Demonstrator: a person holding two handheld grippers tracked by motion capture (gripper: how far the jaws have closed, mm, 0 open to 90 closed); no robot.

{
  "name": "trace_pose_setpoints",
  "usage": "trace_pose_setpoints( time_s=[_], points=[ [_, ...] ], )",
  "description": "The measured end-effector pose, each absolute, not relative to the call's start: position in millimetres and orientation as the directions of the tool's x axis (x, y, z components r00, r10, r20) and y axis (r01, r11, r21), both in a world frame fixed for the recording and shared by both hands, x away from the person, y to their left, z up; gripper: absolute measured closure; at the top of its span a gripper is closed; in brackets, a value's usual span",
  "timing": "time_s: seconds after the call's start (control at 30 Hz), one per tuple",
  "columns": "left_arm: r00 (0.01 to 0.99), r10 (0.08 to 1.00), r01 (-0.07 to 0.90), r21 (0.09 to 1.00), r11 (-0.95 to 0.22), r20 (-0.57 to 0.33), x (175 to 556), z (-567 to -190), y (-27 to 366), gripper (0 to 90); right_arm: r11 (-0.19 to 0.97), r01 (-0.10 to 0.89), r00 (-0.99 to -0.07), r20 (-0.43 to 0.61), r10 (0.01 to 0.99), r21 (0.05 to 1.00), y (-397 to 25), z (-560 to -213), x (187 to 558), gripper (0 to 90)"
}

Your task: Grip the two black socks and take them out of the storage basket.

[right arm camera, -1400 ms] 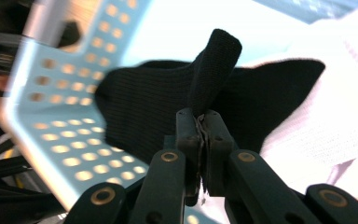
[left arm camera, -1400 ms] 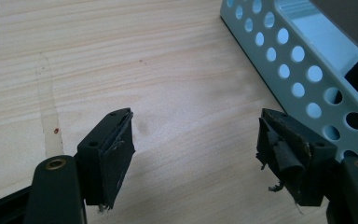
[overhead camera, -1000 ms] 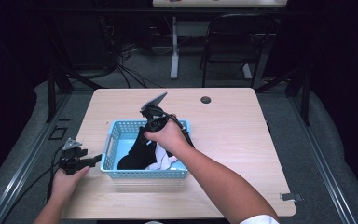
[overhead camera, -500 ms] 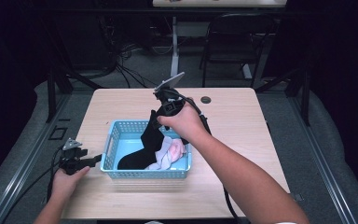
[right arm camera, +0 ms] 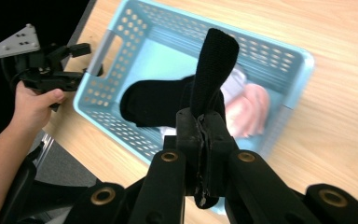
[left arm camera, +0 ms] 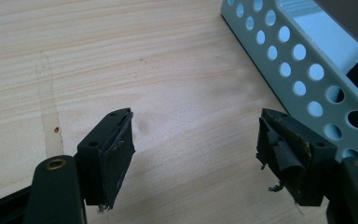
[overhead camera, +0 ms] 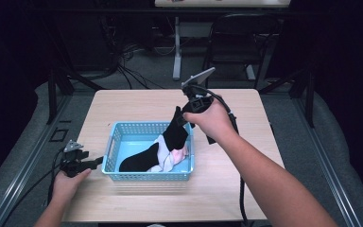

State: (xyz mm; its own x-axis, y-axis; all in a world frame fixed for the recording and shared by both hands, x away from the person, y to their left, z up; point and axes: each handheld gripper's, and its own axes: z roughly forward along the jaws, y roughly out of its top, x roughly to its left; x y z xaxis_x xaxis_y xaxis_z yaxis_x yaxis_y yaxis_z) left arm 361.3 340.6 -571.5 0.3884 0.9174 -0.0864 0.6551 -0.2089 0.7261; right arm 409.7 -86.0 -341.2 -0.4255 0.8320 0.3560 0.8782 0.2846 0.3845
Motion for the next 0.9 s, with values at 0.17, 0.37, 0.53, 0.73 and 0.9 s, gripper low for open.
trace_pose_setpoints(
  time_s=[0.17,0.37,0.53,0.73,0.9],
  points=[
    [0.388,0.918,0.655,0.726,-0.209,-0.085,361,-572,340,27.1,0.23,0.89,-0.381,0.362,0.851,0.395,-116,-339,407,87.3],
    [0.385,0.919,0.653,0.727,-0.21,-0.08,362,-572,340,27.1,0.183,0.902,-0.331,0.356,0.874,0.39,-148,-340,401,87.4],
    [0.386,0.919,0.654,0.726,-0.213,-0.078,362,-573,339,27.1,0.132,0.917,-0.275,0.357,0.893,0.377,-172,-353,401,87.4],
    [0.391,0.918,0.655,0.723,-0.22,-0.075,362,-573,340,27.1,0.089,0.935,-0.224,0.374,0.9,0.344,-183,-383,407,87.3],
    [0.388,0.918,0.655,0.725,-0.215,-0.078,362,-573,339,27.1,0.079,0.947,-0.208,0.404,0.891,0.312,-185,-406,410,87.3]
  ],
)
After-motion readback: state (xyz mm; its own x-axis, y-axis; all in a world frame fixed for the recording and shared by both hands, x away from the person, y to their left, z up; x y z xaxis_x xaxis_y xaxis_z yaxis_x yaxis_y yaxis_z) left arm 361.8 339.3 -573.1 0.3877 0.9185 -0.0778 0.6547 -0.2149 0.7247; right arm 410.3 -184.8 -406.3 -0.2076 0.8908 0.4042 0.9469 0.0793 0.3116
